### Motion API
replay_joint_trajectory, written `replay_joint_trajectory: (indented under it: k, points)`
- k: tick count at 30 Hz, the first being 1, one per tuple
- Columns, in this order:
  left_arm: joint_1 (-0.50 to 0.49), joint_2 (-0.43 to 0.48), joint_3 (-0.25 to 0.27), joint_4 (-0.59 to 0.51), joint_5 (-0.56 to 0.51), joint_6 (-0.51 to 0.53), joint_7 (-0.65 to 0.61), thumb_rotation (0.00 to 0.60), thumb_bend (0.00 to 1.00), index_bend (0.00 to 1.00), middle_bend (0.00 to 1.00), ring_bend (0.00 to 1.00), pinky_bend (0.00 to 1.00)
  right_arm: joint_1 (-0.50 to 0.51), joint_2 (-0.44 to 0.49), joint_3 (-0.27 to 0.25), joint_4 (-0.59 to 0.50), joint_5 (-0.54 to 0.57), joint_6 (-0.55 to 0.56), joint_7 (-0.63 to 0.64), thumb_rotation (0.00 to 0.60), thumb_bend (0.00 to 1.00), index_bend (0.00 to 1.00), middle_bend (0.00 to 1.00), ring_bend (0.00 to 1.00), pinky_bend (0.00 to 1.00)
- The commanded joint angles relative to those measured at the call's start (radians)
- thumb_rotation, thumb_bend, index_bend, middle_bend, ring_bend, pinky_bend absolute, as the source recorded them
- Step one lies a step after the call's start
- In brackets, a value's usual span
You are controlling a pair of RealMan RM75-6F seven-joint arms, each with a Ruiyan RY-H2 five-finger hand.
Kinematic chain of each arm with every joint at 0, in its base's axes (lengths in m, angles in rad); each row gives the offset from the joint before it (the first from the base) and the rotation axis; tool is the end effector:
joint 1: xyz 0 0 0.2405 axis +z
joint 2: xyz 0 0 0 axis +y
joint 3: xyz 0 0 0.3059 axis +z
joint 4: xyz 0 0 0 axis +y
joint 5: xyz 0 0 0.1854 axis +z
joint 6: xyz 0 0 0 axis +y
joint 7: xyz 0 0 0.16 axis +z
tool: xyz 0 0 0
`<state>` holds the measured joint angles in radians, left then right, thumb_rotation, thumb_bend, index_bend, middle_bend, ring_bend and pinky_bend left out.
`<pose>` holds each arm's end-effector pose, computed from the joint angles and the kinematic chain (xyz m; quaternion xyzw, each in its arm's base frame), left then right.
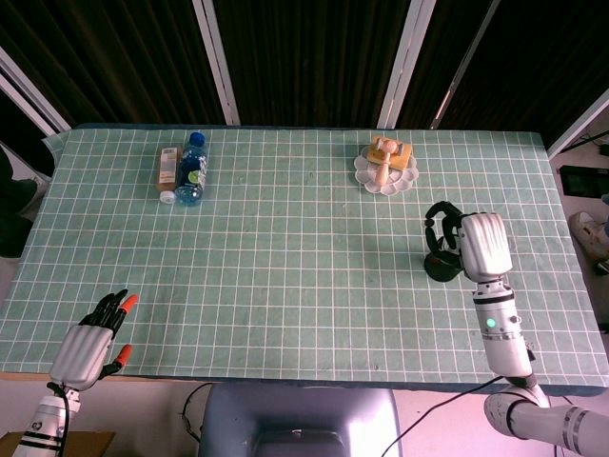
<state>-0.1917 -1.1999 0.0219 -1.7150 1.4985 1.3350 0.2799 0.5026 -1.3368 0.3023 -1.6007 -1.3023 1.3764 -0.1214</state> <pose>-0.3123 0.2137 0.1337 -0.6891 -0.3754 -0.3282 0.5258 -0.2230 -0.3613 0.1615 0.5642 -0.3293 0.5430 0.5276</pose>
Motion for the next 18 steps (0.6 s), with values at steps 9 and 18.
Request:
replay_joint_trajectory:
  k: [9, 18]
  points:
    - [0.000, 0.001, -0.002, 0.002, -0.005, -0.001, -0.006, 0.600, 0.39, 0.08, 0.00, 0.05, 0.35, 0.225, -0.376, -0.059, 0.591, -0.010, -0.212, -0.233, 0.600, 0.88, 0.81, 1.00, 1.00, 1.00]
    - [0.001, 0.005, -0.002, 0.002, -0.002, 0.002, -0.014, 0.600, 0.39, 0.08, 0.00, 0.05, 0.35, 0.289, -0.538, -0.098, 0.863, -0.044, -0.292, -0.202, 0.600, 0.88, 0.78, 1.00, 1.00, 1.00]
